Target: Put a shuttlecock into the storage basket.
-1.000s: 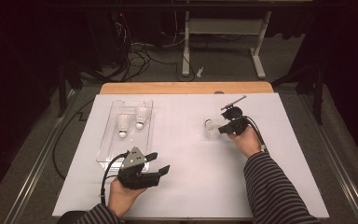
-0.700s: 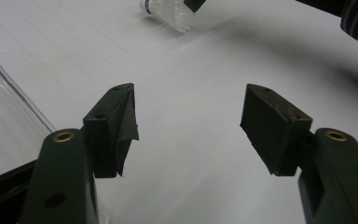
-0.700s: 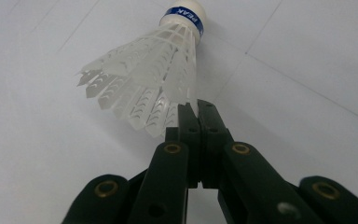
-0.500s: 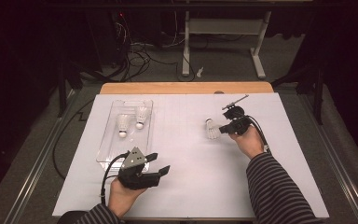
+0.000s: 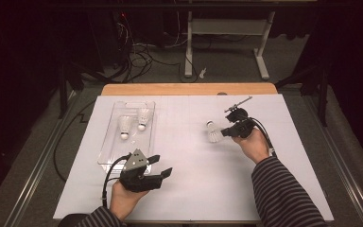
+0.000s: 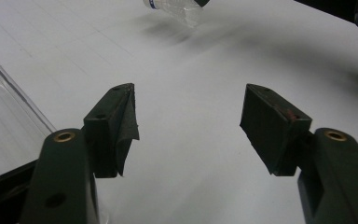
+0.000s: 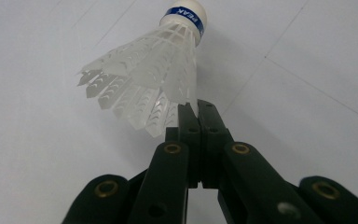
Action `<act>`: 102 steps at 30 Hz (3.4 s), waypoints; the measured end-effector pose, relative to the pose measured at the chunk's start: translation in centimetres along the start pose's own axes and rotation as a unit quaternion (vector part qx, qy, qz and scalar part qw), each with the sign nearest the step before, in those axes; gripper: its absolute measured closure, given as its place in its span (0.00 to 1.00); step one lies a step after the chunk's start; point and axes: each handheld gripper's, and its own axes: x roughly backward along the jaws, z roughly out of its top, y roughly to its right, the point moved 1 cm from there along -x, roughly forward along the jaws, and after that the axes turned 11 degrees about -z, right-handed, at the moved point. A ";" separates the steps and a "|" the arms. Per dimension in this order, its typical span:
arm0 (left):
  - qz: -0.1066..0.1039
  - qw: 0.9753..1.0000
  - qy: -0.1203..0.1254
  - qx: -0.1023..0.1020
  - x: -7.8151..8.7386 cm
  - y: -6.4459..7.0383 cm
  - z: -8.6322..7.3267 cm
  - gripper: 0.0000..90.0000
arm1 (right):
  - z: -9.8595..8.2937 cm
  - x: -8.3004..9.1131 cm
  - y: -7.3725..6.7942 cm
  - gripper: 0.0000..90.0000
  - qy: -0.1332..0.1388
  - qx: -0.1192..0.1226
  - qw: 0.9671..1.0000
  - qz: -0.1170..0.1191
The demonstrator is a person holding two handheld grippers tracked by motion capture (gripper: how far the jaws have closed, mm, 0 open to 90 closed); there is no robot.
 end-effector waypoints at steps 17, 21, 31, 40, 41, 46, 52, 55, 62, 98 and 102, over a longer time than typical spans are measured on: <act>-0.002 1.000 0.006 0.005 0.0 0.1 0.1 0.41 | -0.3 1.9 -1.2 1.00 0.014 0.019 1.000 0.006; -0.003 1.000 0.004 -0.001 0.0 0.2 0.0 0.41 | -0.5 2.3 -1.4 1.00 0.017 0.025 1.000 0.008; -0.005 1.000 0.004 -0.001 0.0 0.4 0.1 0.40 | -1.0 3.2 -2.1 1.00 0.022 0.033 0.999 0.015; -0.004 1.000 0.006 0.005 -0.1 0.4 0.1 0.39 | -1.8 4.1 -2.5 1.00 0.027 0.037 0.999 0.021; -0.005 1.000 0.005 0.004 0.0 0.4 0.1 0.38 | -1.9 4.2 -2.5 1.00 0.028 0.040 0.999 0.021; -0.006 1.000 0.004 -0.001 -0.1 0.5 0.0 0.37 | -2.4 4.8 -2.9 1.00 0.030 0.045 0.998 0.024; -0.011 1.000 0.000 -0.004 -0.2 0.6 -0.1 0.37 | -2.9 5.4 -3.6 1.00 0.031 0.049 0.998 0.031; -0.017 1.000 -0.001 -0.006 -0.2 0.8 -0.2 0.37 | -3.2 5.6 -3.9 1.00 0.033 0.050 0.998 0.036; -0.025 1.000 0.003 -0.010 -0.3 1.0 -0.2 0.37 | -3.8 6.1 -4.5 1.00 0.036 0.051 0.997 0.044; -0.023 1.000 0.010 -0.003 -0.6 1.6 0.5 0.40 | -5.2 5.7 -7.7 1.00 0.042 0.072 0.994 0.074; -0.024 1.000 0.008 -0.005 -0.6 1.7 0.5 0.40 | -5.1 5.7 -8.0 1.00 0.043 0.073 0.994 0.075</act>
